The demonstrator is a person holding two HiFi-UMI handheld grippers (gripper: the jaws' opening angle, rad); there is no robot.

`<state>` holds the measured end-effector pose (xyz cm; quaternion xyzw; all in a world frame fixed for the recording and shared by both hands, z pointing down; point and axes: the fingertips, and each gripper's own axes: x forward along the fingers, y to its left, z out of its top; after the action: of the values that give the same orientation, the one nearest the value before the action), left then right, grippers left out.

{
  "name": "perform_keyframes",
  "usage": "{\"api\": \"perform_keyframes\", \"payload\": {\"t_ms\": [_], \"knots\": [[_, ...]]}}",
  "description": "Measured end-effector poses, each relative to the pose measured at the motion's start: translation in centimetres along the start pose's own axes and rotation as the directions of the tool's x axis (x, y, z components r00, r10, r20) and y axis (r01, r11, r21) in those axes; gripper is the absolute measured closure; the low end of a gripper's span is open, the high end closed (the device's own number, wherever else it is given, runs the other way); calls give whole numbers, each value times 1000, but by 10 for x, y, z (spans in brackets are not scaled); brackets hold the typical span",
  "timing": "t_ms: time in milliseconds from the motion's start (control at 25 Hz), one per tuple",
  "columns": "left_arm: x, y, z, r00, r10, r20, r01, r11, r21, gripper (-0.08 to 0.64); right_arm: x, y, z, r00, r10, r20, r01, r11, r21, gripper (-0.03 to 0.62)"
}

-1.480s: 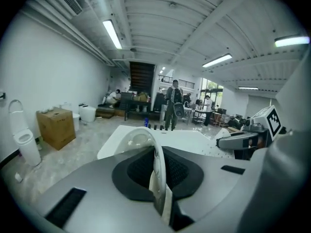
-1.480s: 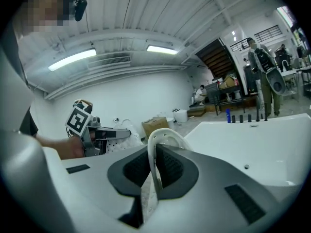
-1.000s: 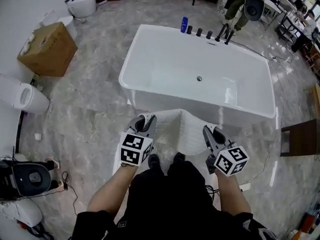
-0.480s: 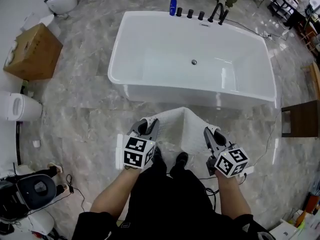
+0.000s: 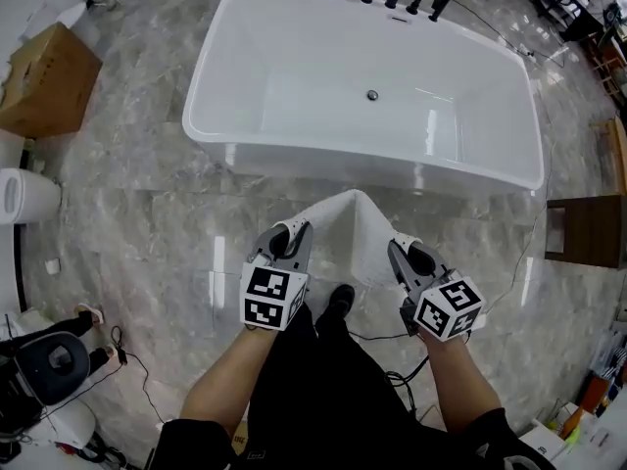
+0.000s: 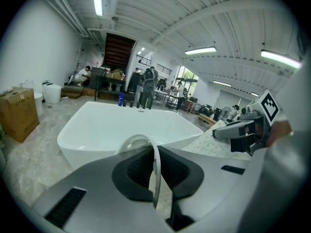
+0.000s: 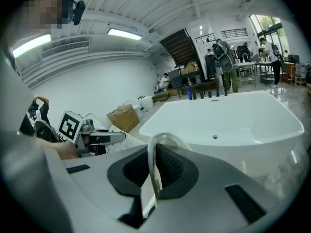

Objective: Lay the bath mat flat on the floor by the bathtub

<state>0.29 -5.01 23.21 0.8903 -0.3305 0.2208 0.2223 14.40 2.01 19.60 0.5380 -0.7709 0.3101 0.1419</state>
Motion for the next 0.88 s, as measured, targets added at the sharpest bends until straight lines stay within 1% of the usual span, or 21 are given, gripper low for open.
{"api": "perform_keyframes", "payload": {"t_ms": [160, 240, 400, 520, 600, 720, 880], "knots": [[28, 10, -42, 999, 30, -29, -32, 997, -77, 537, 26, -22, -38, 998, 10, -68, -10, 1000, -2, 565], [42, 15, -62, 998, 41, -48, -45, 995, -92, 537, 40, -34, -55, 996, 10, -94, -9, 1000, 9, 565], [56, 28, -101, 994, 57, -94, -66, 993, -97, 537, 66, -44, -94, 989, 14, -144, -7, 999, 46, 565], [68, 40, -127, 990, 59, -126, -72, 993, -99, 537, 86, -49, -125, 983, 23, -183, -14, 999, 52, 565], [75, 48, -140, 989, 52, -141, -66, 994, -93, 537, 102, -54, -142, 979, 20, -204, -10, 999, 49, 565], [87, 60, -157, 987, 33, -159, -48, 995, -89, 537, 128, -63, -164, 972, -1, -235, 15, 998, 58, 565], [103, 78, -178, 983, 18, -183, -37, 994, -102, 537, 160, -66, -182, 967, -11, -253, 32, 996, 79, 565]]}}
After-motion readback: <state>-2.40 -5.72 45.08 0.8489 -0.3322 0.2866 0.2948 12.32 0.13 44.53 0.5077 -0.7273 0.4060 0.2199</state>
